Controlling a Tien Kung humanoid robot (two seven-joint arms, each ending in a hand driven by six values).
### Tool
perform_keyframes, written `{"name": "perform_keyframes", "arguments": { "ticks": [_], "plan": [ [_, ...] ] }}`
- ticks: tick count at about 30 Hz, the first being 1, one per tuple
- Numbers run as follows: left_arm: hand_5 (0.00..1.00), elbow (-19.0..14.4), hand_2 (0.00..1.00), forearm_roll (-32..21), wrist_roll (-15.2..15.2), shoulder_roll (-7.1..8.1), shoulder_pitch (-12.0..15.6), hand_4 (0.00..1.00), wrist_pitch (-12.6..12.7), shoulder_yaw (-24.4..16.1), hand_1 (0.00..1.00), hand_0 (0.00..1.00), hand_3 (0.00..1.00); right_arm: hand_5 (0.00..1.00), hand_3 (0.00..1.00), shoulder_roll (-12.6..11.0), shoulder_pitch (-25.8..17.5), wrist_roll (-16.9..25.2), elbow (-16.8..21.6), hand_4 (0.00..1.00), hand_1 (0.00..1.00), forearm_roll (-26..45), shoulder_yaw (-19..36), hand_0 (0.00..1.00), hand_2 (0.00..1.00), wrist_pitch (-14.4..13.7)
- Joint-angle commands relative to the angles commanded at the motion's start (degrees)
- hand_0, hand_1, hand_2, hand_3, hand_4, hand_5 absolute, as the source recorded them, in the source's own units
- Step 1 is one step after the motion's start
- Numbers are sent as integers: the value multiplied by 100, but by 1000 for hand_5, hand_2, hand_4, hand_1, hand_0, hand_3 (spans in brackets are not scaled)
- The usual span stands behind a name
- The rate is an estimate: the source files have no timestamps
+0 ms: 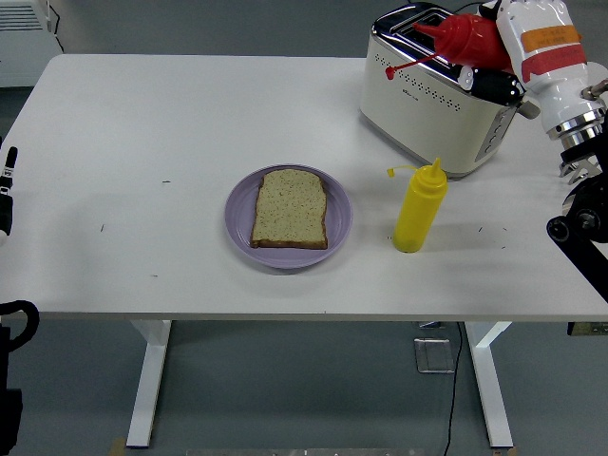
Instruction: Pick up the cup,pour liquid into bread,place the cup on the desk
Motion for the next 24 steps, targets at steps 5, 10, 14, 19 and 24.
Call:
{"name": "perform_keyframes", "arguments": {
  "ticks": [5, 10, 14, 19, 24],
  "plan": [
    [998, 4, 737, -1, 0, 2, 12, 508, -1, 9, 736, 785, 694, 192, 276, -84, 434, -62, -53, 665, 45, -310, -375, 73, 199, 203],
    [998, 7, 736, -4, 1, 6, 22, 510, -1, 11, 736, 785, 694, 191, 278, -274, 891, -78, -34, 665, 48, -310, -780, 77, 203, 415],
    [998, 8, 736, -7, 1, 13, 17, 508, 1, 2, 736, 785, 694, 189, 280, -466, 1261, -56, -22, 664, 52, -310, -1146, 82, 207, 560],
    [998, 13, 736, -11, 2, 22, 9, 508, 2, -19, 736, 785, 694, 189, 280, -667, 1957, -39, -71, 664, 52, -310, -1785, 82, 207, 828],
    [998, 14, 736, -13, 1, 25, 9, 510, 0, -35, 736, 785, 694, 189, 281, -636, 2386, -81, -116, 664, 53, -310, -2641, 83, 208, 1082]
  ]
}}
